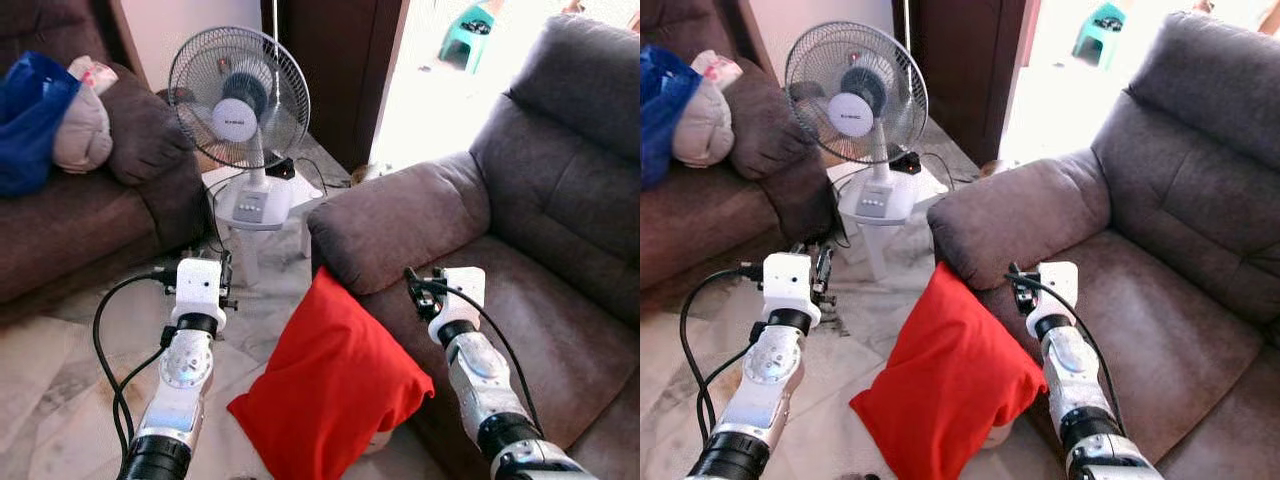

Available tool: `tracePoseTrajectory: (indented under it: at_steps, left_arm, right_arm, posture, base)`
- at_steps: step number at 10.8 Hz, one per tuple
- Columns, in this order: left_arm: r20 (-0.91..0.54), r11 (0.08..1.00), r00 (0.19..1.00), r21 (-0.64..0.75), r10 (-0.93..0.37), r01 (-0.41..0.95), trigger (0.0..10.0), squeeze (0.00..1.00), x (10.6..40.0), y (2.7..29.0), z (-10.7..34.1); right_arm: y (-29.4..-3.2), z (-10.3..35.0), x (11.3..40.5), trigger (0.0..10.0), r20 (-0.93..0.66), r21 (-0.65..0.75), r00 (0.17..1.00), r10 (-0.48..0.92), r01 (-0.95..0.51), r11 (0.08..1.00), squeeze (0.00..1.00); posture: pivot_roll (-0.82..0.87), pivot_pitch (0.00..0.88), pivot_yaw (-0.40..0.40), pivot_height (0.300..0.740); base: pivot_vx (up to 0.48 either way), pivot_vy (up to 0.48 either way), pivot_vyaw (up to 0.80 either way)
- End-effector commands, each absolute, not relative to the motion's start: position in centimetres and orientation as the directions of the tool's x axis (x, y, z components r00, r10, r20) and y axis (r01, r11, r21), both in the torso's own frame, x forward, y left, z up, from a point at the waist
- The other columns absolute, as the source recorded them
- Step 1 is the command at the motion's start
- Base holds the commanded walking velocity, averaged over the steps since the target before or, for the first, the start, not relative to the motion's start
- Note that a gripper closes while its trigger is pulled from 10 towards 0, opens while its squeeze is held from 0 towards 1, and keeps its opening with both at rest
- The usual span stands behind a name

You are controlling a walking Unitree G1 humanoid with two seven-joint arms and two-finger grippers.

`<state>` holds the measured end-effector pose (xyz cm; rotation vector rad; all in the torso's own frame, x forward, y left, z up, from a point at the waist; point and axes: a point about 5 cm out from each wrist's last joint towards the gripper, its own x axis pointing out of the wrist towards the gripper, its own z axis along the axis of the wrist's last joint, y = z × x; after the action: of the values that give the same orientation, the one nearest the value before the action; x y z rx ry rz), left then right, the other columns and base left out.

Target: Move the pillow to the sofa from floor

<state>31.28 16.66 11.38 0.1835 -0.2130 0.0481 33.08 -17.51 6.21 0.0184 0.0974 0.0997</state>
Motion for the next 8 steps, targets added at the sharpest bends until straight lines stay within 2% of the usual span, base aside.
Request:
tracePoseTrajectory:
  at_steps: [1, 2, 5, 8]
  left_arm:
    - [0.218, 0.982, 0.976, 0.186, 0.002, -0.043, 10.0, 0.00, 31.29, 16.20, 11.60]
    - [0.218, 0.982, 0.976, 0.186, 0.000, -0.041, 10.0, 0.00, 31.33, 16.16, 11.61]
    - [0.219, 0.982, 0.976, 0.184, -0.001, -0.040, 10.0, 0.00, 31.50, 15.92, 11.69]
    - [0.214, 0.982, 0.977, 0.182, 0.009, -0.048, 10.0, 0.00, 31.30, 16.01, 11.48]
  right_arm:
    - [-17.61, 6.19, 32.99, 10.0, -0.094, 0.020, 0.991, 0.092, -0.090, 0.996, 0.00]
    - [-17.42, 6.36, 33.17, 10.0, -0.091, 0.032, 0.991, 0.099, -0.097, 0.995, 0.00]
    - [-17.27, 6.85, 33.43, 10.0, -0.073, 0.033, 0.991, 0.115, -0.113, 0.993, 0.00]
    - [-17.58, 6.92, 33.37, 10.0, -0.067, 0.027, 0.992, 0.105, -0.104, 0.994, 0.00]
  posture:
    - [0.05, 0.034, -0.023, 0.681]
    - [0.05, 0.030, -0.023, 0.681]
    - [0.05, 0.032, -0.031, 0.621]
    - [0.05, 0.050, -0.038, 0.612]
  base:
    - [0.000, 0.000, 0.00]
    - [0.000, 0.000, 0.00]
    - [0.000, 0.000, 0.00]
    - [0.000, 0.000, 0.00]
